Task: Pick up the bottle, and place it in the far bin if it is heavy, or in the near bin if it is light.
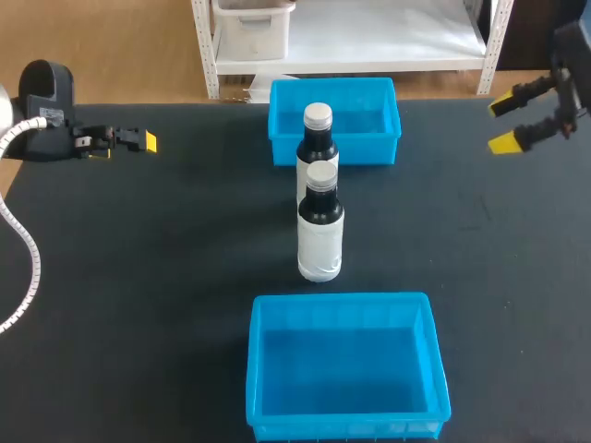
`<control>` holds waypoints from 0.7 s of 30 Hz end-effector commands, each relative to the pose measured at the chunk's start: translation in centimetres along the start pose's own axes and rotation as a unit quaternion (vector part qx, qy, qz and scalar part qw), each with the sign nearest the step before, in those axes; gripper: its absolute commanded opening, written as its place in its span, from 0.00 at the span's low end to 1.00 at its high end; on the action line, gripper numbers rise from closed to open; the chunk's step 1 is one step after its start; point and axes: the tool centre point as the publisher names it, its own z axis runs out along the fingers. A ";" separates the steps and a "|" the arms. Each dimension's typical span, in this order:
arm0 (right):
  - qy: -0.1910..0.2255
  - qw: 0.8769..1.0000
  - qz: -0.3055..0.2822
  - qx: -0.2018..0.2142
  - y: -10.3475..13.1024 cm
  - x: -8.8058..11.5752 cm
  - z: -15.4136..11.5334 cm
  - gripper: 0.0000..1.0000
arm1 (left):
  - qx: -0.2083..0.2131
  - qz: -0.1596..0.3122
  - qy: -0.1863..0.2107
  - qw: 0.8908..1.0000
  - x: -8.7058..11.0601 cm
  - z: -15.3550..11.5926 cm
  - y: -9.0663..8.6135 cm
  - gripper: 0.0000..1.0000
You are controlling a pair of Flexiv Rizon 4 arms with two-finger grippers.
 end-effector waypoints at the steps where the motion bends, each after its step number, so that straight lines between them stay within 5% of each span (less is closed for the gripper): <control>1: -0.001 1.000 -0.013 0.001 0.8 -0.8 2.0 1.00 | 0.000 0.000 0.000 1.000 0.0 0.0 0.0 1.00; 10: -0.002 0.999 -0.039 0.002 4.3 -2.9 6.0 1.00 | 0.000 0.000 0.000 1.000 0.0 0.0 0.0 1.00; 21: -0.021 0.996 -0.063 -0.055 8.3 -4.9 11.1 1.00 | 0.000 0.000 0.000 1.000 0.0 0.0 0.0 1.00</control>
